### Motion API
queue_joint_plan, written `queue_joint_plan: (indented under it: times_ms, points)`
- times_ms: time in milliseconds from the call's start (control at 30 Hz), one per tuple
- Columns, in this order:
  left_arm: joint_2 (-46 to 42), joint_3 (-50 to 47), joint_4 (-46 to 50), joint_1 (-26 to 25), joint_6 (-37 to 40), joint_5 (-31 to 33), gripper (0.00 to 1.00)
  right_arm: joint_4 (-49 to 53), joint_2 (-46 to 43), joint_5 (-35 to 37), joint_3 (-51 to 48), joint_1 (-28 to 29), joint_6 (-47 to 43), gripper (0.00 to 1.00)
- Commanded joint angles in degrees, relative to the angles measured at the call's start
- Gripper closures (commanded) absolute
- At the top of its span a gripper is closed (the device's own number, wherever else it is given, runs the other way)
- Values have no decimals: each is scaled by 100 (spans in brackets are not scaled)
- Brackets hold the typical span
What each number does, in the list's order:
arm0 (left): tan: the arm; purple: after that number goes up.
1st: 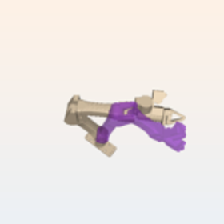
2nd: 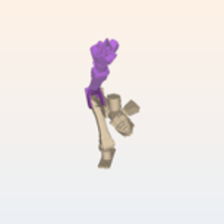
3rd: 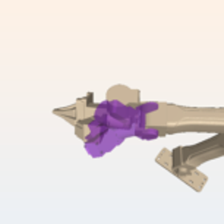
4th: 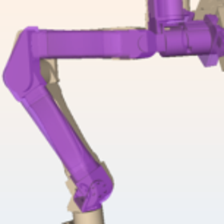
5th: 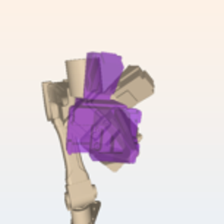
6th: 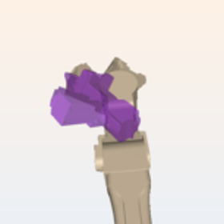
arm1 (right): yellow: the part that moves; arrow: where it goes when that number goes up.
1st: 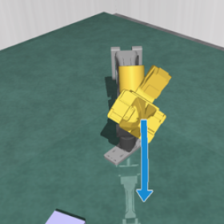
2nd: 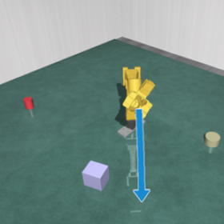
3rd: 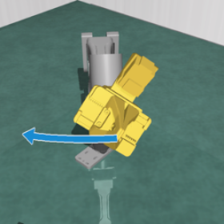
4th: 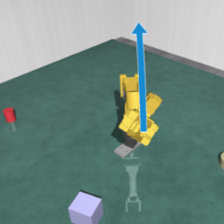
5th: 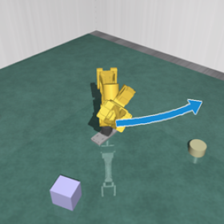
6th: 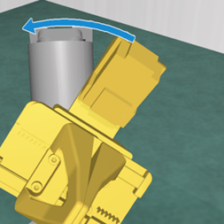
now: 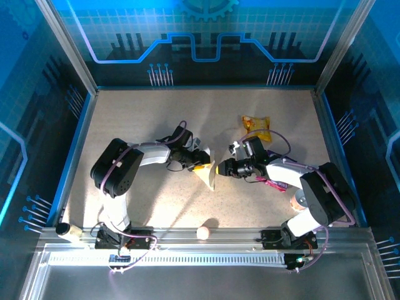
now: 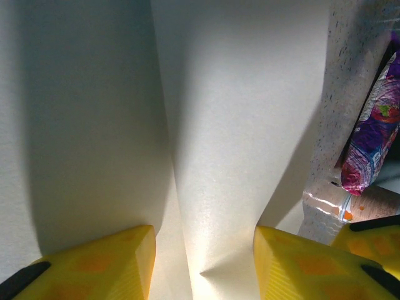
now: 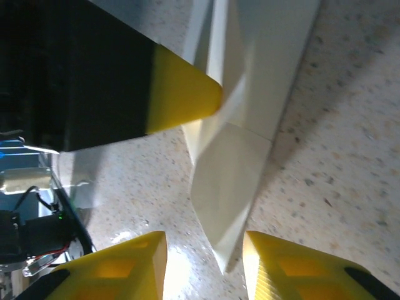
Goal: Fold a paper plane with a square sheet of paper (fold left side to right side)
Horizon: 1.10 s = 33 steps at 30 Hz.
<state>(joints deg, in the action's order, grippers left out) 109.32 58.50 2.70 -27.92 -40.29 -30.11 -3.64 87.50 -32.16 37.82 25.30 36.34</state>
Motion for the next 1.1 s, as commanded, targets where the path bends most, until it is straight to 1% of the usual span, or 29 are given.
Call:
queue_joint_plan:
  times_ms: [0,67,267,567,700,867,1067]
  points:
    - [208,41,328,-38,154,-29,53,-810,279,-355,-40,-119,398,62]
    - [213,53,354,-38,162,-6,53,-999,411,-344,0,-152,540,62]
    - [202,48,381,-49,158,24,54,-949,841,-218,329,-192,664,62]
    - [231,85,398,-43,167,40,54,-1051,1181,-246,535,-188,797,62]
    - [239,94,431,-46,188,44,54,-1000,1232,-151,559,-192,848,63]
    - [250,105,446,-49,197,49,54,-955,1273,-102,577,-192,844,66]
    - [266,135,486,-47,241,44,53,-957,1383,-141,647,-192,843,73]
